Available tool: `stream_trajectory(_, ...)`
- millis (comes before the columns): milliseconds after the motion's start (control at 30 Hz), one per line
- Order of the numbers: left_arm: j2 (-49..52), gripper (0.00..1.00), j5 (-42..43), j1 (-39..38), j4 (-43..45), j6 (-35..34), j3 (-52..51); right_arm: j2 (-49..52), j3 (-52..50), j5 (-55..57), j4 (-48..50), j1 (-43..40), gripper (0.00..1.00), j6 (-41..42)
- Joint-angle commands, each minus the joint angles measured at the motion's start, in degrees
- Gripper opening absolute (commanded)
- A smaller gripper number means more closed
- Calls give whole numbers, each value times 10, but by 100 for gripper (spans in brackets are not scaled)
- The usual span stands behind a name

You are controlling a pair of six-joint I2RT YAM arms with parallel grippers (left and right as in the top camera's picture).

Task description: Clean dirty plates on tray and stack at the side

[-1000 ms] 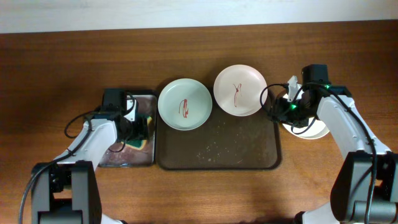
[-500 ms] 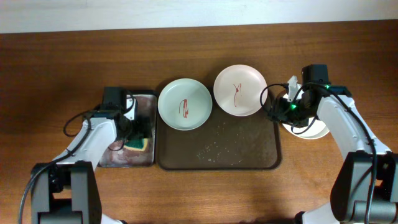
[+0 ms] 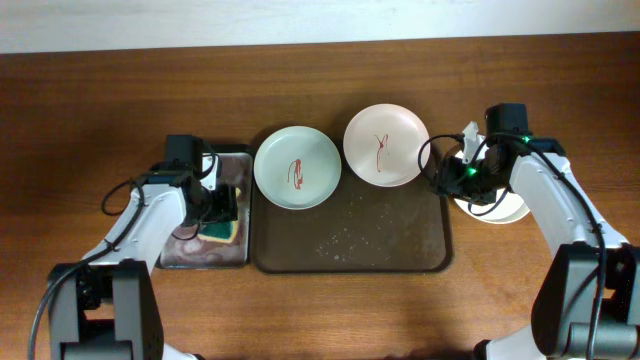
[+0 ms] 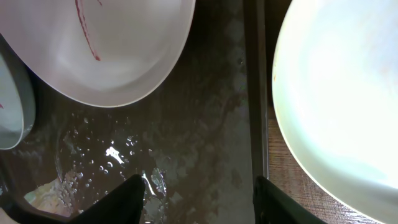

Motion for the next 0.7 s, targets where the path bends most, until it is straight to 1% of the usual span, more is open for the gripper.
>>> stream_trajectory(0,-12,60,11,-11,21,0,-28,-12,13,-5,0,4,57,-2)
stream_trajectory(33,-12,50,10,-16,26,0,-33,-12,13,-5,0,4,57,-2)
stream_trajectory(67,-11,44,10,-21,31,0,-38,-12,13,-7,-1,4,57,-2)
stream_trajectory(100,-9,40,10,-25,31,0,-38,-12,13,-12,-1,4,57,-2)
stream_trajectory(133,-8,30,6,-26,31,0,-38,-12,13,-15,-1,5,57,-2)
stream_trajectory(167,-8,11,6,-26,31,0,-38,-12,13,-20,-1,6,57,-2)
stream_trajectory(200,-8,0,6,-26,31,-3,-38,-12,13,-26,-1,10,57,-3)
stream_trajectory(300,-8,0,4,-26,31,-18,-38,-12,13,-49,15,45,57,-13)
stream_trajectory(400,-8,0,-20,-26,28,-36,-38,-12,25,-59,46,99,57,-16)
stream_trajectory(567,-8,0,-20,-26,28,-36,-38,-2,121,-35,32,189,60,-12)
stream_trajectory(667,-8,0,-20,-26,29,-36,-38,16,147,11,48,222,61,24)
